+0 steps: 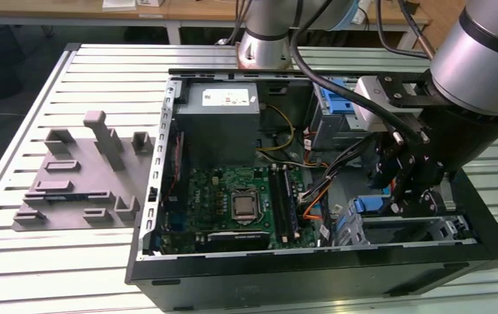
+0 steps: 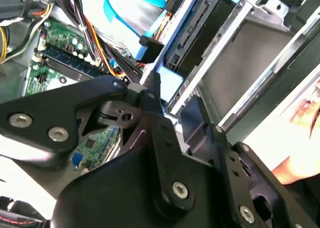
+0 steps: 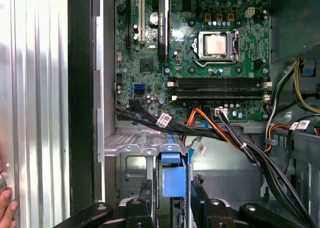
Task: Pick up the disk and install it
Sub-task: 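Insert the disk into the insertion slot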
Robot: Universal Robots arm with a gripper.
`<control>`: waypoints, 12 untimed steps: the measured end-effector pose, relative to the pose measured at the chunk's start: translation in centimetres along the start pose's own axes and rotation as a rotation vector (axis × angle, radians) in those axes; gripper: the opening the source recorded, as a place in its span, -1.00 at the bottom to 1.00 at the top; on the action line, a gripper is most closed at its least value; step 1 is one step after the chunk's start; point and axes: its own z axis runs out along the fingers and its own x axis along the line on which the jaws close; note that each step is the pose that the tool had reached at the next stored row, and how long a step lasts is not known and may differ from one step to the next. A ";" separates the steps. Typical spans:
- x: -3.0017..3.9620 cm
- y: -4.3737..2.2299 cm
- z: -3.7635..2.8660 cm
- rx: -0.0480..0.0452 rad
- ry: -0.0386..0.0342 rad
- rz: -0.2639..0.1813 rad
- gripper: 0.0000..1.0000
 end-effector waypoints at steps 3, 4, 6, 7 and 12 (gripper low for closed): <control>0.00 0.00 0.00 0.0000 0.0000 0.000 -0.15; 0.00 0.00 0.00 0.0000 0.0000 0.000 -0.15; 0.00 0.00 0.00 0.0000 0.0000 0.000 -0.40; 0.00 0.00 0.00 0.0000 0.0001 0.000 -0.51; 0.00 0.00 0.00 0.0000 0.0001 0.000 -0.79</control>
